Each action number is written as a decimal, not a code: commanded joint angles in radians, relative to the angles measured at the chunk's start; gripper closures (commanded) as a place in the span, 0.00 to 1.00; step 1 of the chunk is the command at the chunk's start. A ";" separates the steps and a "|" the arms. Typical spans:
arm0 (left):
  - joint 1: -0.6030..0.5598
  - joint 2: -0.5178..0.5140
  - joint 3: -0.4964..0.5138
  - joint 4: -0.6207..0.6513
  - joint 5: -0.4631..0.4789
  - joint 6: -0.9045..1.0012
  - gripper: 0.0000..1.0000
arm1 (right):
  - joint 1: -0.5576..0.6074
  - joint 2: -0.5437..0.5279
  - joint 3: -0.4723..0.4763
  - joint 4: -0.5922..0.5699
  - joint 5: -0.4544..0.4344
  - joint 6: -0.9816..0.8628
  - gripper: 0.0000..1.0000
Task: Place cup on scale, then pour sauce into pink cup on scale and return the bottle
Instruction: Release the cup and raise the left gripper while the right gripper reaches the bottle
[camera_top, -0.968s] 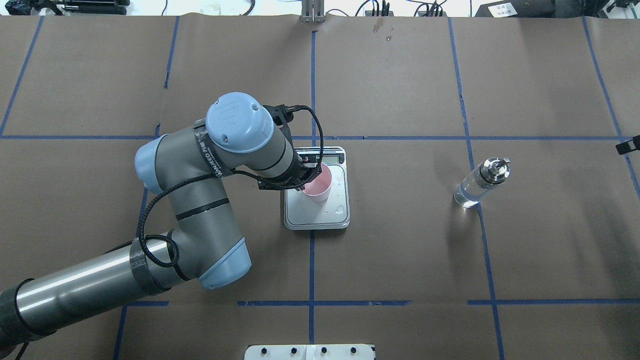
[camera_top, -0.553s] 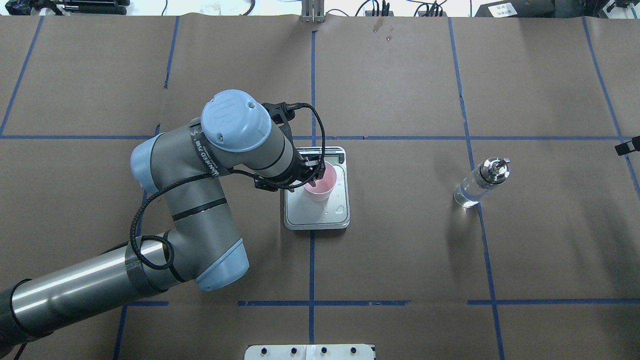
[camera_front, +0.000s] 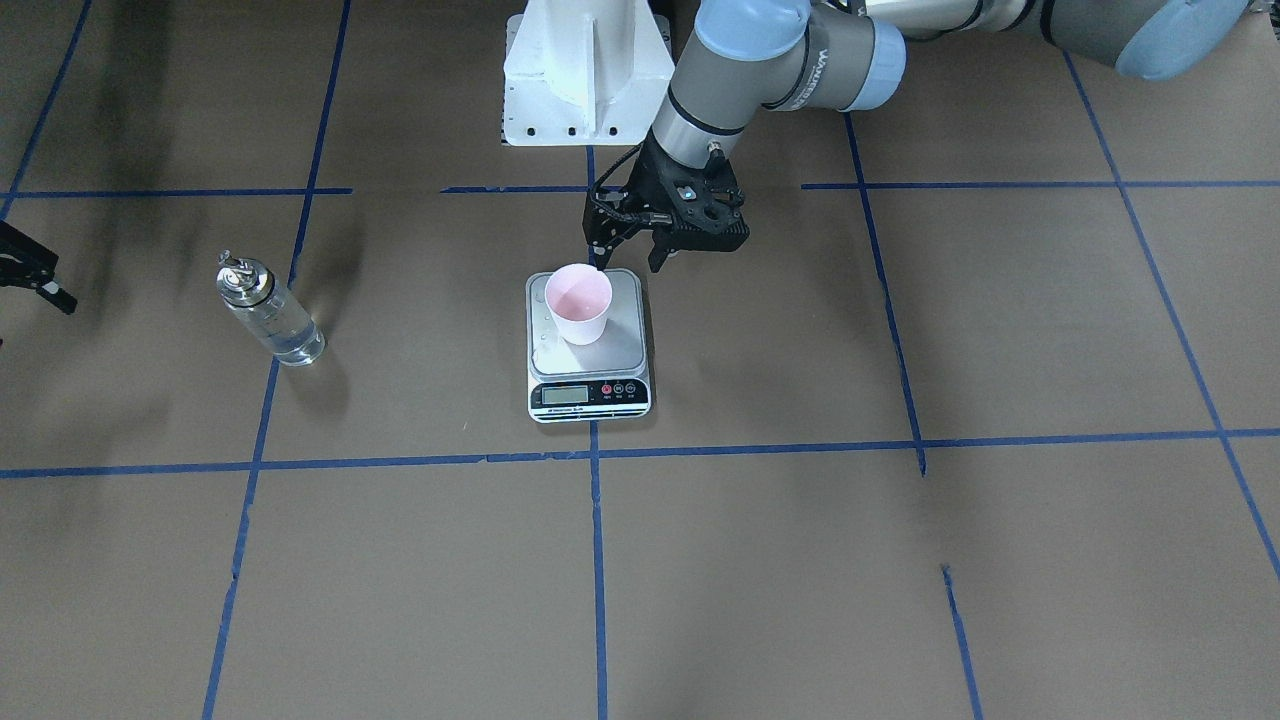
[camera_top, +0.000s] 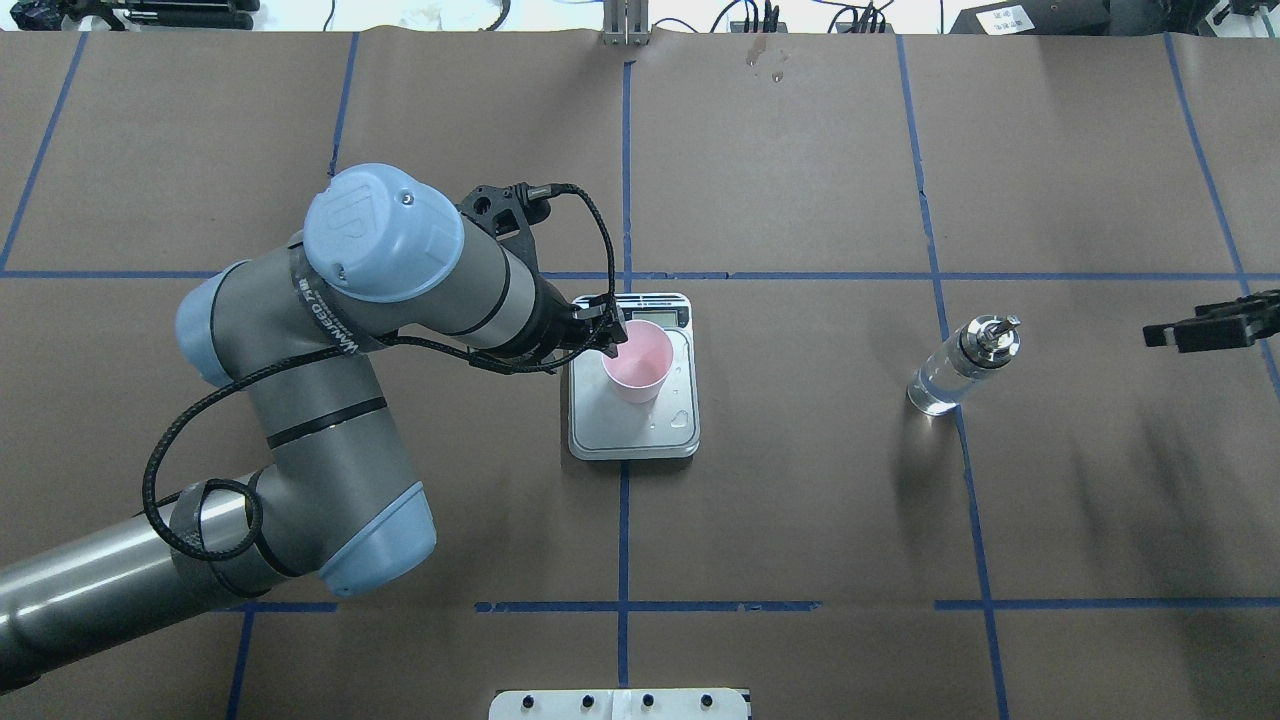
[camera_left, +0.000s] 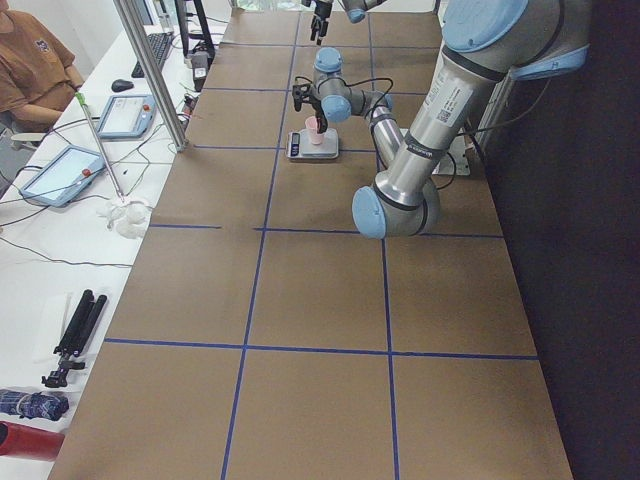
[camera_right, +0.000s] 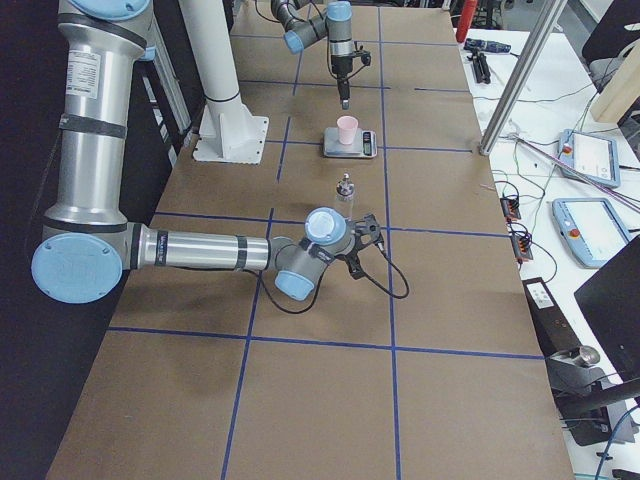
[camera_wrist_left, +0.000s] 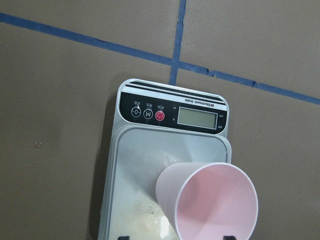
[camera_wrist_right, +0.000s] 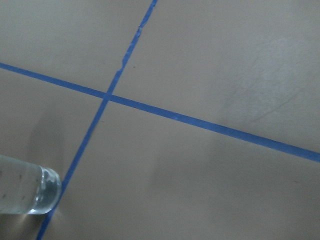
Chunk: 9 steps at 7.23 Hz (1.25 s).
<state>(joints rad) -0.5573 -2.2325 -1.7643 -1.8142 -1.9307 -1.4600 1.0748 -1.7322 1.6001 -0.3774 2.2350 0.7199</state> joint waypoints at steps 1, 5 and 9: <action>-0.019 0.020 0.012 -0.042 0.002 0.001 0.30 | -0.288 -0.071 0.094 0.149 -0.308 0.182 0.00; -0.107 0.049 0.025 -0.040 0.019 0.090 0.28 | -0.798 -0.127 0.275 0.030 -1.067 0.315 0.01; -0.157 0.099 0.019 -0.039 0.021 0.166 0.28 | -0.905 -0.106 0.367 -0.241 -1.395 0.535 0.03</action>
<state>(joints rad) -0.6977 -2.1476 -1.7421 -1.8543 -1.9093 -1.3443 0.1767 -1.8412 1.9791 -0.5936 0.9040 1.2244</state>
